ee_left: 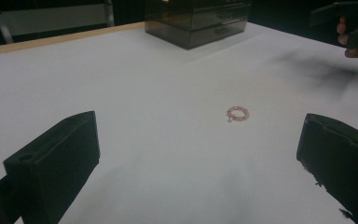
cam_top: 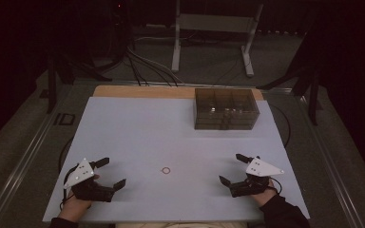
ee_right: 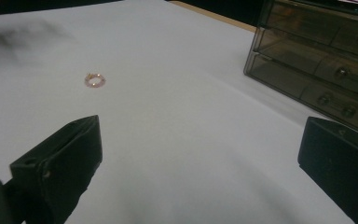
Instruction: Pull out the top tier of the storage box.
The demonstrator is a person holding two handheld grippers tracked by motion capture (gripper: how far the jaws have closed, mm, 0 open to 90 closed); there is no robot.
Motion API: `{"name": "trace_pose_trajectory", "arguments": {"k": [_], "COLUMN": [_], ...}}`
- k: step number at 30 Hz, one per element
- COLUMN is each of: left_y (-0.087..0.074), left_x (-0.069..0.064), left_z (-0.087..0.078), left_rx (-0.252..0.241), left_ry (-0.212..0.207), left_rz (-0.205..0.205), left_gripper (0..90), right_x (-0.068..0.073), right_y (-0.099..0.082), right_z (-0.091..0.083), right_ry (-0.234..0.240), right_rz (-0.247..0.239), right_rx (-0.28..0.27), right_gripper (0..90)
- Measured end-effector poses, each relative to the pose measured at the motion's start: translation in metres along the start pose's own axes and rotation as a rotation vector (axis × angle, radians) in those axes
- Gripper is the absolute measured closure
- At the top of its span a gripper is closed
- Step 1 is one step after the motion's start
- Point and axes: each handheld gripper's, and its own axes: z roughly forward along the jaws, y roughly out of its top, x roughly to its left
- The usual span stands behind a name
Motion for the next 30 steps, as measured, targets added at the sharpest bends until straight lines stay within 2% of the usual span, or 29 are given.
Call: {"name": "trace_pose_trajectory", "arguments": {"k": [6, 12, 18, 20, 30], "left_y": [0.000, 0.001, 0.001, 0.001, 0.000], "left_x": [0.001, 0.000, 0.000, 0.000, 0.000], "left_z": [-0.001, 0.000, 0.000, 0.000, 0.000], "left_rx": [-0.004, -0.005, -0.004, -0.004, -0.003], "left_ry": [-0.001, -0.002, -0.001, 0.000, 0.002], "left_rz": [-0.007, -0.004, -0.005, -0.006, -0.010], "left_gripper": [0.0, 0.0, 0.0, 0.0, 0.0], "right_x": [0.003, 0.008, 0.008, 0.009, 0.007], "right_y": [0.001, 0.004, 0.009, 0.012, 0.027], "right_z": [0.001, -0.001, -0.004, -0.005, -0.012], "right_ry": [0.010, 0.014, 0.024, 0.016, 0.024], "right_rz": [-0.008, -0.021, -0.010, -0.024, -0.035], "right_rx": [0.005, -0.016, -0.022, -0.019, -0.040], "right_gripper": [0.0, 0.0, 0.0, 0.0, 0.0]}}
